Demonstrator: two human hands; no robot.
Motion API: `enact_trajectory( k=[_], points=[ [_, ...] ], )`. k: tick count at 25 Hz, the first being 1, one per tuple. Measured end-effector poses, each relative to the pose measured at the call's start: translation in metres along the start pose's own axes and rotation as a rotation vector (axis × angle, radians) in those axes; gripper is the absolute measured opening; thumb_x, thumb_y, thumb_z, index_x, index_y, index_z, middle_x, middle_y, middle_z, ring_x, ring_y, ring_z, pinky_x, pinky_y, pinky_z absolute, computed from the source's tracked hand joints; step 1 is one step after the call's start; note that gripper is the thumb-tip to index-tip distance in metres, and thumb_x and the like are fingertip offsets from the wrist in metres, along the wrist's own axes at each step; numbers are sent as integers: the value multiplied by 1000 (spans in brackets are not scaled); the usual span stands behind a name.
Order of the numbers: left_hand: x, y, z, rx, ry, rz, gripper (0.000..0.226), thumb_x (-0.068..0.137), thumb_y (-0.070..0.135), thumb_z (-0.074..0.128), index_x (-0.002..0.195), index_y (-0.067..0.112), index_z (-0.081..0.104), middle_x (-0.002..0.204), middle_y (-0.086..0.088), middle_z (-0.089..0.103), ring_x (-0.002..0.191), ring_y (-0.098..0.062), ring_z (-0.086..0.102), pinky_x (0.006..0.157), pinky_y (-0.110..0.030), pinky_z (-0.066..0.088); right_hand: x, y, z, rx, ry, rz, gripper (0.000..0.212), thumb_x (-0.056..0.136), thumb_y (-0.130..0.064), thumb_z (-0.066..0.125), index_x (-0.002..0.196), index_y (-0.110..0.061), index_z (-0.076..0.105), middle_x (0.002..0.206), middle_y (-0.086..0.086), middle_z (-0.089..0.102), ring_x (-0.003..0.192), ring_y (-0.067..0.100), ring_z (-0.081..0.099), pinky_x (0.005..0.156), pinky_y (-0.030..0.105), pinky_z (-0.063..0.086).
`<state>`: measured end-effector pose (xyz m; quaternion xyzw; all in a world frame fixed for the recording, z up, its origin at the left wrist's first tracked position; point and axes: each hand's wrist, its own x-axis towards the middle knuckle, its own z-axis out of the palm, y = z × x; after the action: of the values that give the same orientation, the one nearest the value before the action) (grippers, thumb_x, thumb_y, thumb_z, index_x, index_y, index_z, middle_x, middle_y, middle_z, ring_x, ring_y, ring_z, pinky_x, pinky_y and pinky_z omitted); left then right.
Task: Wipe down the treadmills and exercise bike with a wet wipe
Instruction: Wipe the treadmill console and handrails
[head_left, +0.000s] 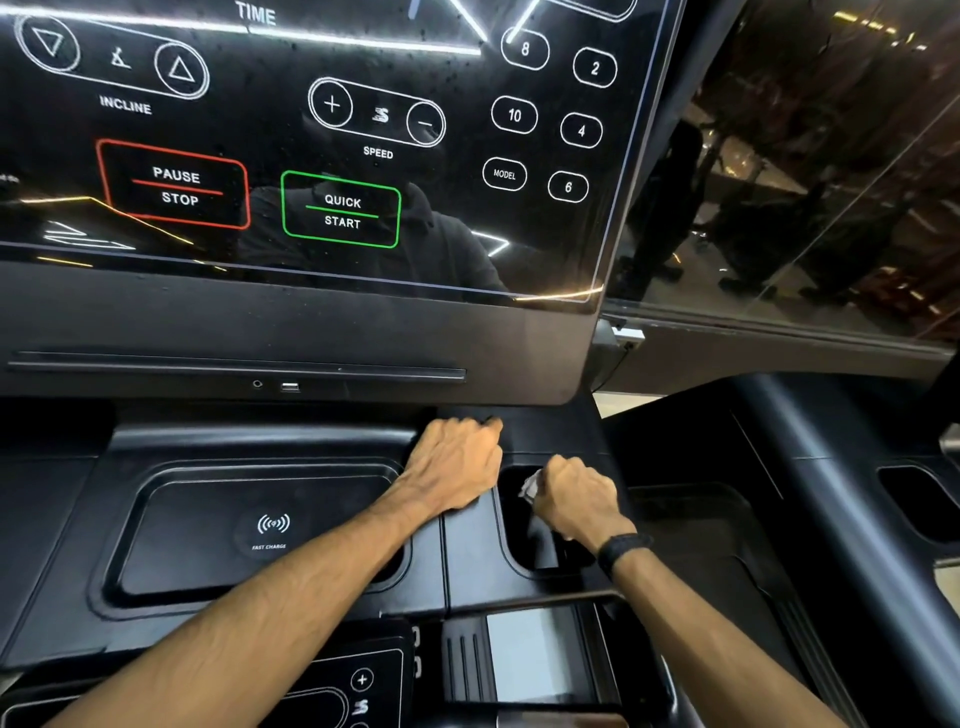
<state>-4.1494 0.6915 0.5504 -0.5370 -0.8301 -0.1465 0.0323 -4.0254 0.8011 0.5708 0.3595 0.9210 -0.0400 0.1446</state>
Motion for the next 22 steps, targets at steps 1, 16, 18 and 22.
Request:
enact_trajectory(
  k=[1,16,18,22],
  points=[
    [0,0,0,4,1,2,20,96,20,38,102,12,56,91,-14,72,83,-36,68,65,-36,37,-1,-5,2,13,-6,-35,31,96,-25,52,121,-7,55,128,16,58,122,35,56,96,36,43],
    [1,2,-2,26,-15,-8,22,96,19,39,105,12,57,92,-15,71,84,-36,67,63,-36,33,11,-4,3,171,-49,45,29,95,-25,56,113,-2,55,126,18,58,120,36,57,95,35,45],
    [1,3,-1,34,-14,-6,24,97,19,37,109,11,57,93,-14,71,84,-35,67,63,-35,33,6,-8,6,147,-84,-38,25,94,-28,59,105,-5,60,121,19,61,117,37,57,89,36,45],
    [0,3,0,50,-15,-4,26,98,21,37,113,12,56,96,-13,71,87,-34,67,65,-35,32,0,-20,14,129,-137,-164,9,87,-13,54,85,-8,62,112,20,66,110,39,58,79,35,43]
  ],
)
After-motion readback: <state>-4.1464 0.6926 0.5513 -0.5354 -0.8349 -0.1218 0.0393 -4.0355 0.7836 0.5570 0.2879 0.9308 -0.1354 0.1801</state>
